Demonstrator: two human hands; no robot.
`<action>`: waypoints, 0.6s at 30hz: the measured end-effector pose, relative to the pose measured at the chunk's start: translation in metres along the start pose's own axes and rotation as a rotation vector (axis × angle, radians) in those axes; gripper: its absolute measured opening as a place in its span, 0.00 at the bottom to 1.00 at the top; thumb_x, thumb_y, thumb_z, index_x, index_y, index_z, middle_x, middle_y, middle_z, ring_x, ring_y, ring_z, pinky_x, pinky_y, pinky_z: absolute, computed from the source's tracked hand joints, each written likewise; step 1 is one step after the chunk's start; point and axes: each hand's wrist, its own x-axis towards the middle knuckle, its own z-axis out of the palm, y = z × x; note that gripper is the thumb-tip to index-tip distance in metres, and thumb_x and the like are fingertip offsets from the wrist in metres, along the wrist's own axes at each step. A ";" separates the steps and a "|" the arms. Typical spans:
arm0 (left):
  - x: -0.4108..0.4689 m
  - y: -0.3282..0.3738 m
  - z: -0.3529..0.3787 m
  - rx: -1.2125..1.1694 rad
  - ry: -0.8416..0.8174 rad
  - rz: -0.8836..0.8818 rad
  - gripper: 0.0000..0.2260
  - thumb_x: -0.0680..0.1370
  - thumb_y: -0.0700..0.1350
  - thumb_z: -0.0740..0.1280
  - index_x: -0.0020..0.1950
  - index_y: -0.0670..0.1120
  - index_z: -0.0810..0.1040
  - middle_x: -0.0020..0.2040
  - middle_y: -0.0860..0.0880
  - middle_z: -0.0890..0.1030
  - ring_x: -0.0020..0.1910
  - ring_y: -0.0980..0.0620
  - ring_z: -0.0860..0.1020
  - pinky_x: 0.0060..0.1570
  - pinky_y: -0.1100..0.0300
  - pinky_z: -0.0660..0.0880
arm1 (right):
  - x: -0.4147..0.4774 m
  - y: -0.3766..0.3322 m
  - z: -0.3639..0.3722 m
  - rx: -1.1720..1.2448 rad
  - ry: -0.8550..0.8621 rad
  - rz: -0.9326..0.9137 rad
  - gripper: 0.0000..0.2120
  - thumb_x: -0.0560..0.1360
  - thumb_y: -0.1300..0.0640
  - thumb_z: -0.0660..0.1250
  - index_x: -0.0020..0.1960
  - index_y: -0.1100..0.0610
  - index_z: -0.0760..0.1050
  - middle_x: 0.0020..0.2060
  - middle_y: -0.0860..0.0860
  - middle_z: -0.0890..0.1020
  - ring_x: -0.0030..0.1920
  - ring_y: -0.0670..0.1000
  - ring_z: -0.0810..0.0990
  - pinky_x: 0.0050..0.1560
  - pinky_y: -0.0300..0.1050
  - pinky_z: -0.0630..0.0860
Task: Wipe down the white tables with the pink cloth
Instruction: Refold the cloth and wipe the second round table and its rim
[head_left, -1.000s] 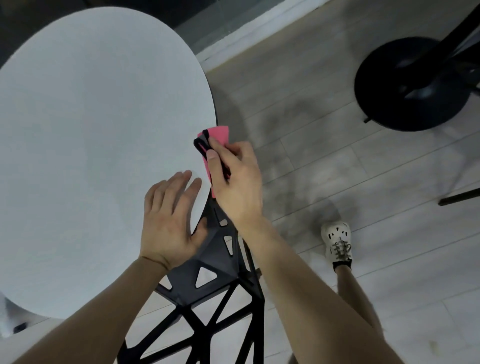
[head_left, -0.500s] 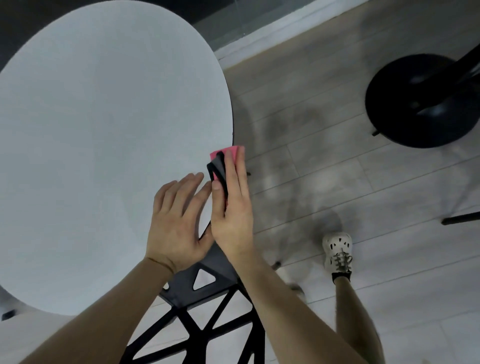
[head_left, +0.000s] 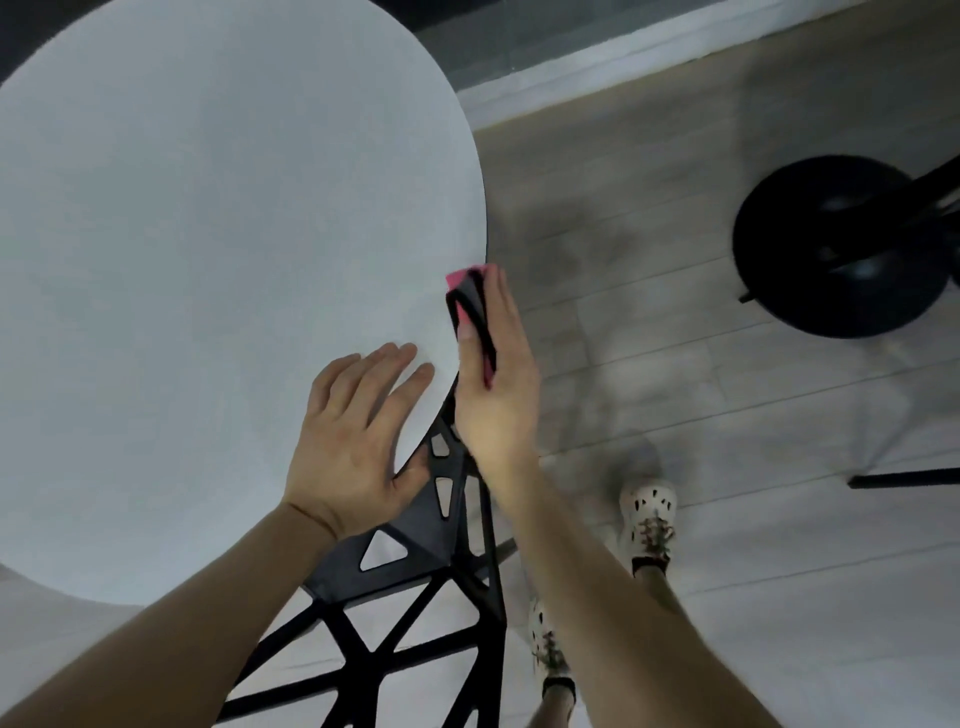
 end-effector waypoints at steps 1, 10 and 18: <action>0.001 0.000 0.000 -0.004 0.000 -0.003 0.31 0.79 0.53 0.70 0.80 0.41 0.75 0.84 0.42 0.69 0.82 0.38 0.69 0.81 0.37 0.63 | -0.026 0.000 -0.002 -0.007 -0.031 0.006 0.23 0.90 0.55 0.62 0.84 0.52 0.68 0.83 0.45 0.68 0.83 0.44 0.65 0.79 0.38 0.66; 0.001 -0.001 -0.005 -0.044 -0.038 -0.012 0.24 0.87 0.49 0.59 0.83 0.44 0.72 0.85 0.45 0.67 0.84 0.40 0.67 0.80 0.35 0.63 | 0.154 -0.019 0.003 -0.112 -0.222 0.020 0.22 0.89 0.54 0.62 0.83 0.54 0.69 0.81 0.49 0.73 0.81 0.48 0.70 0.82 0.44 0.66; 0.000 0.000 -0.004 -0.053 -0.038 0.000 0.25 0.86 0.44 0.60 0.84 0.44 0.71 0.86 0.45 0.65 0.84 0.40 0.67 0.81 0.35 0.63 | -0.027 -0.017 0.006 -0.011 -0.051 0.069 0.27 0.90 0.61 0.60 0.87 0.57 0.58 0.88 0.51 0.57 0.87 0.48 0.54 0.85 0.45 0.58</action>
